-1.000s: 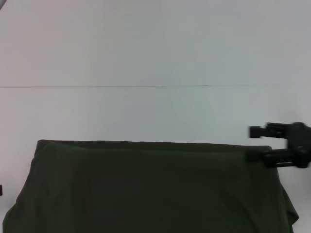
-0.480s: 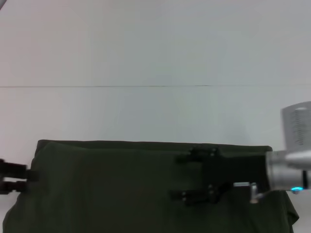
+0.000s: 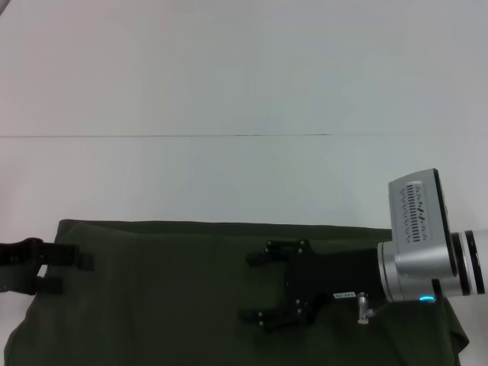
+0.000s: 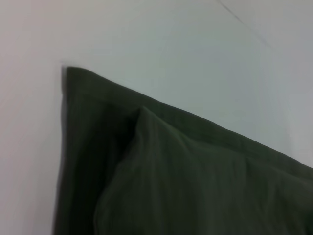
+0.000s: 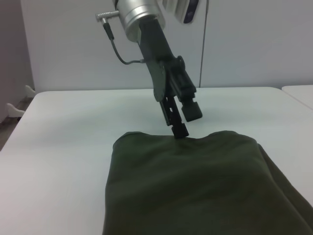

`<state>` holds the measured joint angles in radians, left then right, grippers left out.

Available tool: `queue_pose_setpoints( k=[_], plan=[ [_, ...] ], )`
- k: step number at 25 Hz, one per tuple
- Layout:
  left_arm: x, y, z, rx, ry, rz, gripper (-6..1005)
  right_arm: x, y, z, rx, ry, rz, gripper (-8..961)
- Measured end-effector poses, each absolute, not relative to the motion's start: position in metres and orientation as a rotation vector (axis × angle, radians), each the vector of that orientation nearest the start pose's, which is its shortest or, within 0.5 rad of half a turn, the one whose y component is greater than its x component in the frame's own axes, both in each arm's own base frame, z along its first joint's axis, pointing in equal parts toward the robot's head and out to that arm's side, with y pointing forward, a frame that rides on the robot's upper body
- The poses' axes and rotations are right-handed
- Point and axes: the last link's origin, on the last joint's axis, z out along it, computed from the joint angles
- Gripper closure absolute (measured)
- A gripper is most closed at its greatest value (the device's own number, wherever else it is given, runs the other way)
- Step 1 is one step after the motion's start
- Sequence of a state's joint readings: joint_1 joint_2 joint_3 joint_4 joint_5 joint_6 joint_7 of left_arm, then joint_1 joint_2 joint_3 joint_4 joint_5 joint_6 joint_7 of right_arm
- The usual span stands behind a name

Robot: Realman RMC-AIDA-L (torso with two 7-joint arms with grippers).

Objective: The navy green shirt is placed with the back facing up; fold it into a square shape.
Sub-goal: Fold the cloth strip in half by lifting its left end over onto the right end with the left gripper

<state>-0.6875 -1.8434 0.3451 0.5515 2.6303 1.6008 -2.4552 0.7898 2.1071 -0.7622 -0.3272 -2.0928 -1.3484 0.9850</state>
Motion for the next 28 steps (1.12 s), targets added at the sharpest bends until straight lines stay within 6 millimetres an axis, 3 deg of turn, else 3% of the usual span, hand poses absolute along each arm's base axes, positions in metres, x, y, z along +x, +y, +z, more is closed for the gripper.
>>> queue_pose_setpoints(
  k=[3, 6, 28],
  plan=[
    [-0.327, 0.353, 0.083, -2.056, -2.044, -0.267, 131, 0.212, 0.35, -0.085, -2.952, 0.091, 0.513, 47],
    [-0.334, 0.355, 0.079, -2.02, -2.019, -0.237, 114, 0.212, 0.35, -0.085, -2.952, 0.093, 0.513, 45],
    [-0.346, 0.361, 0.084, -1.96, -1.943, -0.184, 120, 0.212, 0.351, -0.084, -2.949, 0.108, 0.517, 44]
  ],
)
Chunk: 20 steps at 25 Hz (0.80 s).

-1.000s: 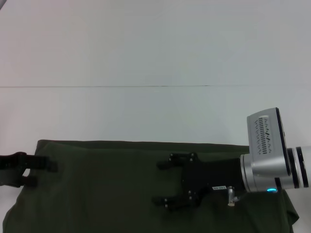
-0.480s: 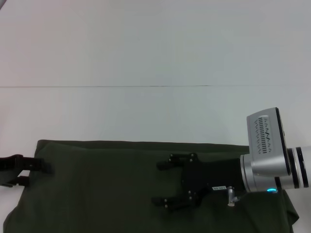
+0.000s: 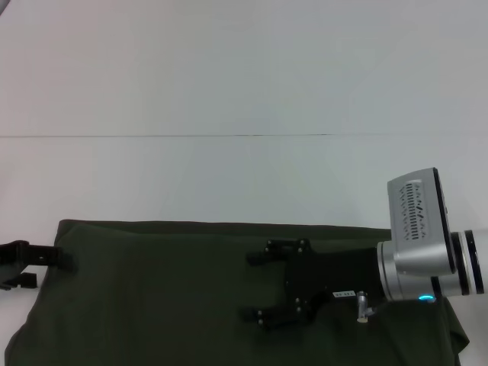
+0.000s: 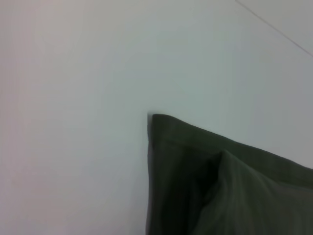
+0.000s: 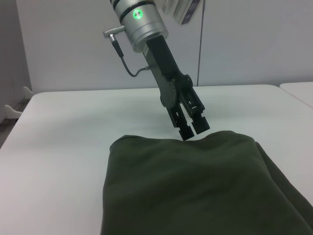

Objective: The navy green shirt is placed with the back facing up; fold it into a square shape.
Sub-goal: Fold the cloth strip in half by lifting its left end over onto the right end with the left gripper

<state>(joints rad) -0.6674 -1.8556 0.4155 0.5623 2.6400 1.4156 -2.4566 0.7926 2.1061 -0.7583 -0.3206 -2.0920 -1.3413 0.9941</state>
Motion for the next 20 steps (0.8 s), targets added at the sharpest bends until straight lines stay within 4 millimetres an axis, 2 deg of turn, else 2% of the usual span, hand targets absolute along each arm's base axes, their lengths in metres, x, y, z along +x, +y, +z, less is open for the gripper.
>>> queue_pose_setpoints(
  k=[15, 20],
  plan=[
    [-0.354, 0.359, 0.086, -1.993, -1.859, 0.01, 116, 0.214, 0.35, -0.084, -2.944, 0.116, 0.516, 44],
    [-0.355, 0.357, 0.083, -1.999, -1.86, 0.019, 117, 0.215, 0.35, -0.084, -2.943, 0.117, 0.513, 44]
  ],
)
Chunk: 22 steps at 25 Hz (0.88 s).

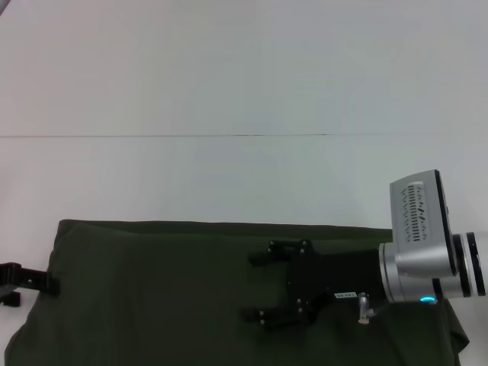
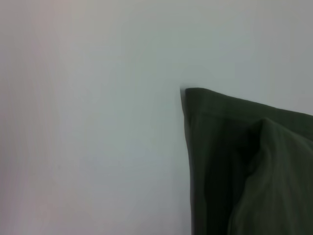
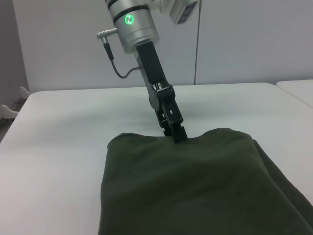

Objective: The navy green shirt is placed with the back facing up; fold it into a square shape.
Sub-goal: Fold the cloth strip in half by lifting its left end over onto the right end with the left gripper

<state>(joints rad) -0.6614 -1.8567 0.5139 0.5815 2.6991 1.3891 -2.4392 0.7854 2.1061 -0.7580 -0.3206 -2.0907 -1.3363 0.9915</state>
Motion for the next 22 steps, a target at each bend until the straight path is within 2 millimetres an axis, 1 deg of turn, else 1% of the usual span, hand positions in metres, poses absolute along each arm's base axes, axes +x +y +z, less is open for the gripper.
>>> queue_pose_setpoints(
  k=[13, 22],
  plan=[
    [-0.3556, 0.356, 0.0807, -2.006, -1.855, 0.035, 119, 0.2137, 0.352, -0.0856, -2.939, 0.112, 0.495, 45],
    [-0.3503, 0.3582, 0.0749, -2.037, -1.857, 0.052, 122, 0.2133, 0.3527, -0.0857, -2.938, 0.111, 0.493, 45]
  ],
)
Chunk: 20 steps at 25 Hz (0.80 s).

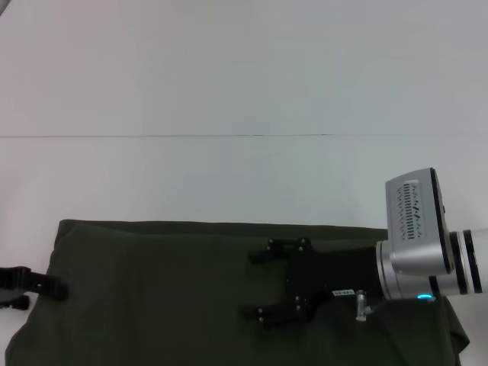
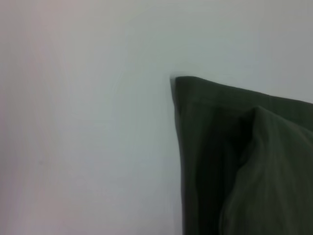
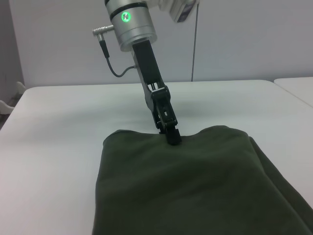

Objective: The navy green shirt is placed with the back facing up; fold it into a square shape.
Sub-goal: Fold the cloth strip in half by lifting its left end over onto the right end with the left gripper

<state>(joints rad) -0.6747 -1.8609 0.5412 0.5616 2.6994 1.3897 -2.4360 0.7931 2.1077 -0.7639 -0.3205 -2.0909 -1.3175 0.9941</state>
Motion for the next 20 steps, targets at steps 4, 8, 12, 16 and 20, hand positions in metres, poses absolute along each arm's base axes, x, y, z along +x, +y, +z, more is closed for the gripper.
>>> queue_pose_setpoints(
  k=[4, 8, 12, 16, 20],
  plan=[
    [-0.347, 0.359, 0.071, -2.051, -1.869, 0.047, 122, 0.213, 0.353, -0.086, -2.938, 0.111, 0.493, 45],
    [-0.342, 0.36, 0.064, -2.07, -1.876, 0.039, 122, 0.213, 0.353, -0.086, -2.938, 0.113, 0.493, 45],
    [-0.334, 0.363, 0.054, -2.099, -1.882, 0.023, 122, 0.213, 0.353, -0.086, -2.938, 0.113, 0.493, 45],
    [-0.325, 0.365, 0.042, -2.126, -1.893, -0.014, 123, 0.213, 0.353, -0.086, -2.938, 0.112, 0.493, 45],
    [-0.317, 0.365, 0.033, -2.151, -1.911, -0.03, 123, 0.213, 0.353, -0.086, -2.938, 0.111, 0.493, 45]
  ],
)
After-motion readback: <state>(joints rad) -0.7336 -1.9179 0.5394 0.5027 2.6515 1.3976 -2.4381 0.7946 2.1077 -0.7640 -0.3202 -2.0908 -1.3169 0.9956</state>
